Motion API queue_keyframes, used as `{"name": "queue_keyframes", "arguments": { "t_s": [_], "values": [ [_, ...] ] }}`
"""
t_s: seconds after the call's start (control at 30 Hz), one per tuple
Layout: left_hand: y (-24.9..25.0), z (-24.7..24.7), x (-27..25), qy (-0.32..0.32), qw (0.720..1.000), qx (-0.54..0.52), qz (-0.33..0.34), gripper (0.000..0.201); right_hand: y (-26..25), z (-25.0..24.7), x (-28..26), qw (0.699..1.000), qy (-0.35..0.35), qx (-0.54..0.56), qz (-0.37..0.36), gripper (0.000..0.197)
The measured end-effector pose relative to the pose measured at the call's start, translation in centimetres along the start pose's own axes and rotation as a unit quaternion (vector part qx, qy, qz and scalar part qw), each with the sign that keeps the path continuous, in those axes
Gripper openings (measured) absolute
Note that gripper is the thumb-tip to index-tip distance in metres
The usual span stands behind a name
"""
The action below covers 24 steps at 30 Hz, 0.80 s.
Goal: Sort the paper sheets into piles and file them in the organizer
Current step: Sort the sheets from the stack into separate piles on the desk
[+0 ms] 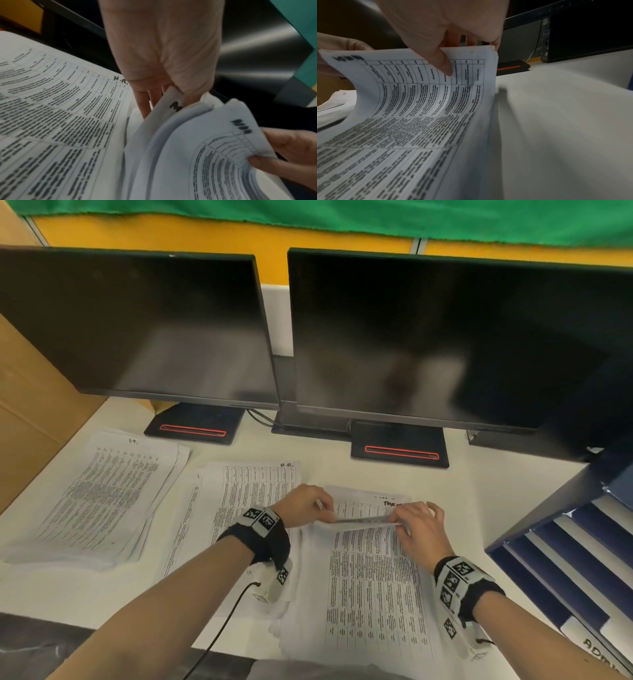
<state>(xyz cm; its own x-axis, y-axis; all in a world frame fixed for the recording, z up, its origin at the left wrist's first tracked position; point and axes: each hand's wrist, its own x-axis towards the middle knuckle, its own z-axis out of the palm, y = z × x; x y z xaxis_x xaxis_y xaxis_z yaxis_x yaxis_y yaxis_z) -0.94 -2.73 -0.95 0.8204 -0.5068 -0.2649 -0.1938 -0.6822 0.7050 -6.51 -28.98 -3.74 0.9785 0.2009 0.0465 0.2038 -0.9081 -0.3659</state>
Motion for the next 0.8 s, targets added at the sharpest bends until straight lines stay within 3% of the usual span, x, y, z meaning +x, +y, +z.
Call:
{"name": "queue_keyframes", "arguments": {
  "t_s": [0.1, 0.3, 0.53, 0.8],
  "values": [
    [-0.4, -0.3, 0.6, 0.057, 0.998, 0.025, -0.017, 0.029, -0.1, -0.2, -0.1, 1.000, 0.005, 0.027, -0.001, 0.020],
    [-1.0, -0.3, 1.1, 0.041, 0.980, 0.175, -0.082, 0.029, -0.2, -0.6, -0.1, 0.998, -0.007, 0.060, -0.012, 0.018],
    [0.0, -0.4, 0.4, 0.094, 0.957, 0.275, -0.013, 0.006, -0.6, -0.9, -0.2, 0.996, -0.015, 0.091, 0.015, 0.025],
    [-0.2, -0.5, -0.6, 0.074, 0.934, 0.344, 0.055, 0.025, -0.5, -0.5, -0.1, 0.999, 0.029, 0.015, 0.000, 0.022]
  ]
}}
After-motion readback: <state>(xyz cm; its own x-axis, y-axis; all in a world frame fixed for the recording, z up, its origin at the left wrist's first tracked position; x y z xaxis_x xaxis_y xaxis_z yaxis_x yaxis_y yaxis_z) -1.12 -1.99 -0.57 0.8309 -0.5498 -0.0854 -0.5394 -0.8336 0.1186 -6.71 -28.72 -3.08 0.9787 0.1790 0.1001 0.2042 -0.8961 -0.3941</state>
